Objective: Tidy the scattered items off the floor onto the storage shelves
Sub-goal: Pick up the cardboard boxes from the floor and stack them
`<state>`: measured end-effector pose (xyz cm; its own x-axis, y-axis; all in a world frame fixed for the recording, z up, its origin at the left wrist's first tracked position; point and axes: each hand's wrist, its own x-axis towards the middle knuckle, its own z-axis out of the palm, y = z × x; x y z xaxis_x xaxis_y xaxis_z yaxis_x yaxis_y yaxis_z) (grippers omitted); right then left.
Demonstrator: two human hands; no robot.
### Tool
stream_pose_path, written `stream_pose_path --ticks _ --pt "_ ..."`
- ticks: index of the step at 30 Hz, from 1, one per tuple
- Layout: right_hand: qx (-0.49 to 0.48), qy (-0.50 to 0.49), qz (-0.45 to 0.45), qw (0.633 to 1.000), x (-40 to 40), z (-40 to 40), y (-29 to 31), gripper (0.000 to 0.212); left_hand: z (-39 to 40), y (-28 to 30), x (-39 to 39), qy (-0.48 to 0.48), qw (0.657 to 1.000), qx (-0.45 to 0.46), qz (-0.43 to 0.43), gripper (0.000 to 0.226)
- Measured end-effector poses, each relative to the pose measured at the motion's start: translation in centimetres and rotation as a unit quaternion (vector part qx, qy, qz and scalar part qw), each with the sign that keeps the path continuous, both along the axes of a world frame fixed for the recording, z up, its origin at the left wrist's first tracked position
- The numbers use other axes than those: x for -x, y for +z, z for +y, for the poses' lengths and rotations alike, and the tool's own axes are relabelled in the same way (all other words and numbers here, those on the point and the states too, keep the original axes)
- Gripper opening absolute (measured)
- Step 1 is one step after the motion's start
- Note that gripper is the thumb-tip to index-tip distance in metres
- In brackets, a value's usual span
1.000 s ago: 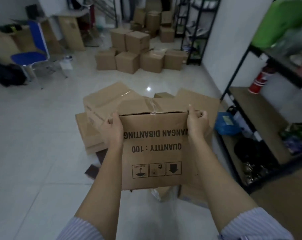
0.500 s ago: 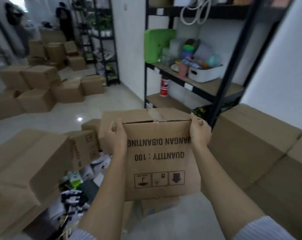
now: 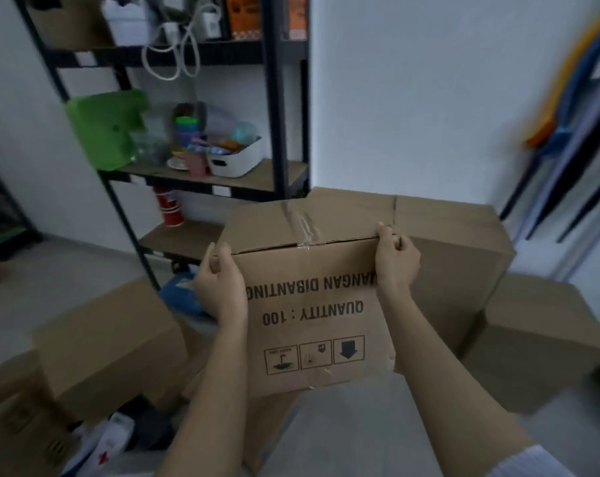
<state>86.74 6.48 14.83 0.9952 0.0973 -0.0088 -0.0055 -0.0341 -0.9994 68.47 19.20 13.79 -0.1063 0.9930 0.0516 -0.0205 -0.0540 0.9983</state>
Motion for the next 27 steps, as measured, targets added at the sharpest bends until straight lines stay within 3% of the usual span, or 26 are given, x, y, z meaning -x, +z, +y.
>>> stream_pose_path --ticks 10,17,27 --pt "-0.118 -0.122 -0.032 0.985 -3.1 -10.0 1.6 0.039 -5.0 2.7 -8.2 -0.158 0.979 -0.052 -0.119 0.04" --pt "-0.166 -0.144 -0.07 0.973 -10.2 -15.2 2.9 0.038 -9.1 3.5 -17.0 -0.218 0.961 -0.047 -0.163 0.039" --pt "-0.139 -0.116 -0.07 0.981 -25.6 -20.3 2.6 0.041 -14.2 2.8 -32.3 -0.211 0.96 -0.038 -0.178 0.036"
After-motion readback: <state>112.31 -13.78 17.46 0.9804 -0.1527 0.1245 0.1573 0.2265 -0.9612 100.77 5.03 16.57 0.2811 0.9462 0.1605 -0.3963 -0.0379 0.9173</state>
